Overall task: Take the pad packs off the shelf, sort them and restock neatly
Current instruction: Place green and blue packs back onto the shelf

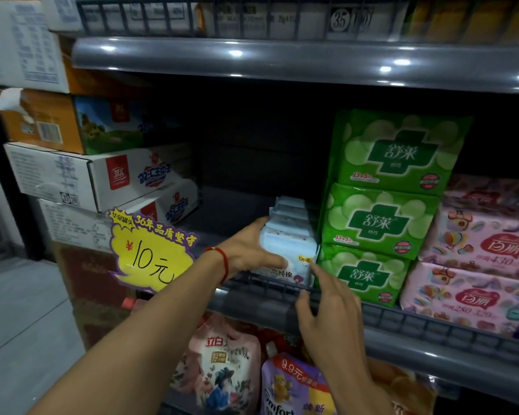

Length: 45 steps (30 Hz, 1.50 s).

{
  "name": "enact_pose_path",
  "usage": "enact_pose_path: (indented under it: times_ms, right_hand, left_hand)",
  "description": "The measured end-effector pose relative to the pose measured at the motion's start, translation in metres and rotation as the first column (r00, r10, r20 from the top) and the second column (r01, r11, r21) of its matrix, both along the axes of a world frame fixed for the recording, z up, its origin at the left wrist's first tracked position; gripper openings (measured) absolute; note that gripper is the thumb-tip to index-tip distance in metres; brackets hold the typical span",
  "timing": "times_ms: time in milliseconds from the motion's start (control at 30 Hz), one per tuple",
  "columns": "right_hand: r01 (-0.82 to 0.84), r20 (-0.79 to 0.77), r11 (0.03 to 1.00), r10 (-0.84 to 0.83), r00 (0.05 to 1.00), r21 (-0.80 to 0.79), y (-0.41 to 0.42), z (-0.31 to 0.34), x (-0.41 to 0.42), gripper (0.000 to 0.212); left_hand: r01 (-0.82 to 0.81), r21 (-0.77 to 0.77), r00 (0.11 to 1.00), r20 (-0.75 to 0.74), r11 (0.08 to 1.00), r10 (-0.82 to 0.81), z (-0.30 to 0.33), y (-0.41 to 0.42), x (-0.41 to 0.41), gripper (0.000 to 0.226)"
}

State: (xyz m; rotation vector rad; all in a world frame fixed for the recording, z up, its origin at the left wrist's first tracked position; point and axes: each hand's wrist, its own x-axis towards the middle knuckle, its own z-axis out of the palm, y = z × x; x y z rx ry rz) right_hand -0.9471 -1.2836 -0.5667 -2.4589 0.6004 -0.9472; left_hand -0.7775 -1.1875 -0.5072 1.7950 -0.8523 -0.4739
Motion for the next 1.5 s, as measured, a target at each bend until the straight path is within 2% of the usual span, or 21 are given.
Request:
enact_pose_path:
  times_ms: [133,167,267,367,467,567,633,700,800,867,933,1033,1167,1233,1333,1400,1500]
  right_hand:
    - [-0.038,0.092,0.999,0.039,0.995,-0.016,0.002,0.005,-0.007,0.049]
    - [-0.058,0.135,0.998,0.063,0.989,-0.037,0.003,0.007,-0.01,0.046]
    - [-0.154,0.21,0.983,0.172,0.962,-0.099,0.013,0.011,-0.021,0.036]
    - [-0.287,0.099,0.955,0.294,0.951,-0.076,0.037,0.007,-0.031,0.025]
    - [-0.439,-0.137,0.899,0.433,0.891,-0.014,0.072,-0.008,-0.036,0.023]
    - [-0.541,-0.434,0.836,0.523,0.734,0.094,0.118,-0.029,-0.044,0.024]
    - [-0.609,-0.587,0.78,0.563,0.581,0.144,0.149,-0.05,-0.048,0.029]
    - [-0.665,-0.722,0.716,0.574,0.386,0.213,0.175,-0.066,-0.044,0.033]
    - [-0.681,-0.865,0.656,0.497,0.066,0.325,0.204,-0.088,-0.031,0.053]
    - [-0.689,-0.924,0.661,0.382,-0.033,0.297,0.221,-0.105,-0.021,0.055]
    - [-0.691,-0.949,0.676,0.312,-0.048,0.257,0.238,-0.131,-0.015,0.05]
    - [-0.609,-0.932,0.733,0.362,-0.026,0.302,0.261,-0.188,-0.021,0.045]
    - [-0.523,-0.933,0.797,0.359,0.008,0.302,0.282,-0.261,-0.047,0.043]
    - [-0.502,-0.934,0.814,0.355,0.03,0.293,0.286,-0.28,-0.049,0.05]
    - [-0.436,-0.928,0.84,0.372,0.03,0.323,0.286,-0.297,-0.046,0.06]
    - [-0.412,-0.925,0.845,0.379,0.01,0.342,0.289,-0.307,-0.047,0.064]
    - [-0.388,-0.929,0.872,0.358,0.092,0.298,0.294,-0.319,-0.052,0.072]
  left_hand:
    - [-0.123,-0.04,0.989,0.073,0.992,0.125,0.005,0.015,-0.011,0.103]
    - [-0.169,-0.088,0.976,0.122,0.982,0.179,0.005,0.022,-0.017,0.099]
    - [-0.282,-0.274,0.91,0.228,0.92,0.346,-0.005,0.058,-0.054,0.062]
    - [-0.376,-0.332,0.881,0.163,0.865,0.445,-0.031,0.116,-0.105,0.043]
    - [-0.492,-0.205,0.853,0.079,0.846,0.515,-0.079,0.188,-0.14,0.038]
    - [-0.624,0.036,0.781,0.07,0.781,0.621,-0.135,0.262,-0.175,0.031]
    - [-0.674,0.184,0.731,0.029,0.715,0.682,-0.171,0.307,-0.203,0.03]
    - [-0.683,0.305,0.693,-0.015,0.663,0.721,-0.204,0.342,-0.228,0.028]
    - [-0.637,0.464,0.668,-0.065,0.615,0.741,-0.253,0.373,-0.257,0.024]
    - [-0.587,0.553,0.653,-0.107,0.591,0.75,-0.286,0.383,-0.273,0.03]
    - [-0.552,0.614,0.616,-0.156,0.564,0.772,-0.316,0.388,-0.285,0.045]
    - [-0.496,0.692,0.553,-0.215,0.525,0.805,-0.353,0.389,-0.3,0.076]
    - [-0.487,0.71,0.424,-0.317,0.508,0.849,-0.389,0.38,-0.313,0.101]
    - [-0.521,0.686,0.267,-0.435,0.509,0.86,-0.399,0.372,-0.317,0.11]
    - [-0.584,0.637,-0.014,-0.628,0.503,0.778,-0.409,0.36,-0.323,0.102]
    - [-0.616,0.613,-0.11,-0.689,0.495,0.716,-0.423,0.356,-0.329,0.104]
    - [-0.692,0.568,-0.157,-0.72,0.445,0.676,-0.443,0.352,-0.335,0.107]
